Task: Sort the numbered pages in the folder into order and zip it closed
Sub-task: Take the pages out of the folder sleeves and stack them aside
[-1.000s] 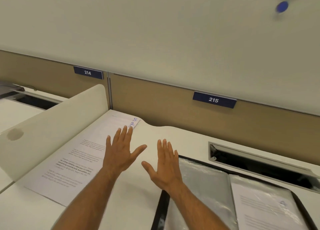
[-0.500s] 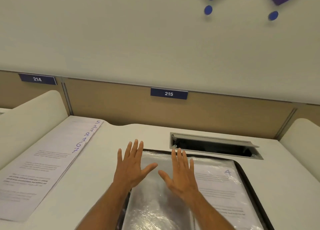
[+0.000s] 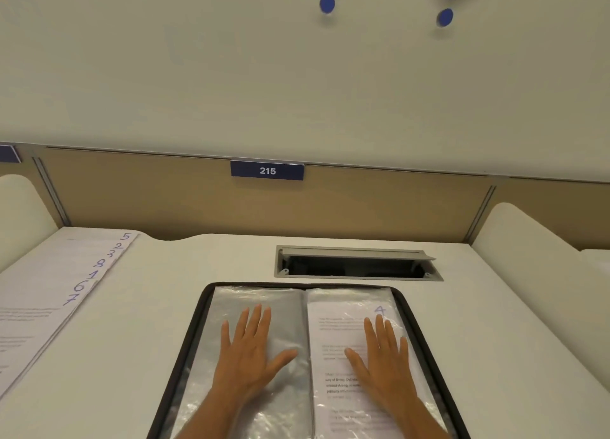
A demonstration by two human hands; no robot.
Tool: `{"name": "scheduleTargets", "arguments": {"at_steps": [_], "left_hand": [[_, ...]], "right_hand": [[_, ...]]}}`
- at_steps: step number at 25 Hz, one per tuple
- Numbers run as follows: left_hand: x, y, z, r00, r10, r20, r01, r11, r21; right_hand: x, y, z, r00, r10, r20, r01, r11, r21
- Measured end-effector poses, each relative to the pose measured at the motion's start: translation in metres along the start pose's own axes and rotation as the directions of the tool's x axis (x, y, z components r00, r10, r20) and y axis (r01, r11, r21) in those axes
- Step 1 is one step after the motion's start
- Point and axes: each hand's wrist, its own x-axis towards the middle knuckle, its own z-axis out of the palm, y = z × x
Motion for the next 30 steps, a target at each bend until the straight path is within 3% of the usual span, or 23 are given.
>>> {"name": "scheduleTargets", "arguments": {"at_steps": [6, 10, 11, 14, 18, 20, 30], "left_hand": [[-0.016, 0.002, 0.019, 0.993, -0.076, 0.088, 0.075, 0.997, 0.02], [-0.017, -0.001, 0.028, 0.998, -0.055, 0.041, 0.054, 0.998, 0.016], [-0.018, 0.0, 0.029, 0.999, -0.042, 0.002, 0.041, 0.999, 0.011], [-0.021, -0.001, 0.028, 0.99, -0.044, 0.131, 0.045, 0.999, -0.009], [-0.018, -0.004, 0.033, 0.996, -0.02, 0.092, 0.019, 1.0, 0.01], [-0.018, -0.004, 0.034, 0.995, -0.023, 0.097, 0.02, 0.999, 0.029], [-0.018, -0.004, 0.035, 0.994, -0.024, 0.109, 0.021, 0.999, 0.027]], "right_hand": [[-0.008, 0.027, 0.005, 0.999, 0.018, 0.028, -0.018, 1.0, 0.004], [-0.002, 0.032, 0.004, 0.997, 0.069, -0.034, -0.068, 0.997, 0.029], [0.0, 0.035, 0.001, 0.991, 0.109, -0.079, -0.105, 0.993, 0.046], [0.008, 0.038, -0.017, 0.947, 0.293, -0.134, -0.28, 0.954, 0.109], [0.025, 0.046, -0.037, 0.882, 0.469, -0.048, -0.389, 0.781, 0.488], [0.031, 0.054, -0.041, 0.855, 0.519, 0.0, -0.431, 0.71, 0.557], [0.028, 0.056, -0.053, 0.861, 0.505, -0.062, -0.391, 0.734, 0.555]]}}
